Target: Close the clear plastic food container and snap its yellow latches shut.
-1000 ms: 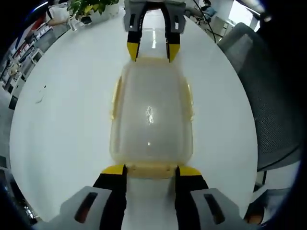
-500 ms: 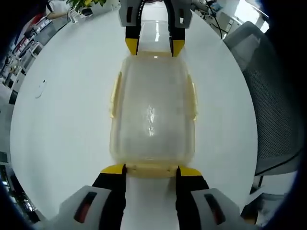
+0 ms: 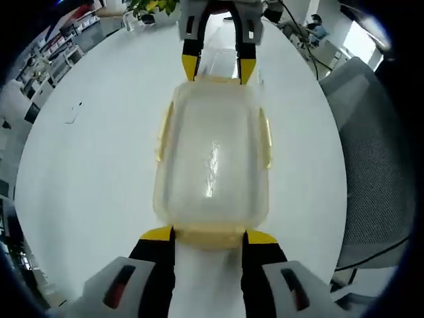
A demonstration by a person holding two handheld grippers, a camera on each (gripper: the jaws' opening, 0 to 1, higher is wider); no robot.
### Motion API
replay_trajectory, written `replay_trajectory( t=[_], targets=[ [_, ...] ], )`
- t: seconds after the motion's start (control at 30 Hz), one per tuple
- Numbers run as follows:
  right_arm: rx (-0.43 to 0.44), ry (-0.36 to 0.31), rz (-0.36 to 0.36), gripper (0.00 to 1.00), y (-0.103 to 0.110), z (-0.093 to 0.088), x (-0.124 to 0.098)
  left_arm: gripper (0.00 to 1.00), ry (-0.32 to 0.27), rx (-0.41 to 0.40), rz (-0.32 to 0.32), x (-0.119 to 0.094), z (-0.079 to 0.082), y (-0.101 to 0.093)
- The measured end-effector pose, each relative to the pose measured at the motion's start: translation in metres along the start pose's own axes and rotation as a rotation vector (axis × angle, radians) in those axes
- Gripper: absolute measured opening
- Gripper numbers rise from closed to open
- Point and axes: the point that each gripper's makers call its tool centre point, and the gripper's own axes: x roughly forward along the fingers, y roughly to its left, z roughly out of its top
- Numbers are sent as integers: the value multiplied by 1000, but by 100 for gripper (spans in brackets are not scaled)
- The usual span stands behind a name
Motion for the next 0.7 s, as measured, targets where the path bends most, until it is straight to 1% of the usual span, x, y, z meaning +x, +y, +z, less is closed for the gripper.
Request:
replay_trajectory(
  t=[0.07,0.1,0.17,0.3,0.37,0.43,0.57,0.7],
  targets=[
    [5,-8,3,36,3,2,-4,33,-6,10,-6,-6,2,-2],
    [15,-25,6,36,6,5,-6,33,-3,19,-8,-10,2,-3],
    [28,-38,7,36,10,9,-9,33,2,15,-18,-13,1,-5],
    [32,-33,-6,36,15,11,-14,33,18,39,-14,-17,3,-7],
    [35,-35,-8,36,17,10,-16,33,-1,39,-25,-23,6,-8],
    [46,-43,-17,36,16,10,-21,33,-15,48,-16,-27,9,-6],
    [38,-48,-29,36,12,14,-29,33,-18,55,1,-33,13,-2],
    [37,-51,-32,36,9,12,-36,33,-32,43,10,-38,19,-1]
  ],
)
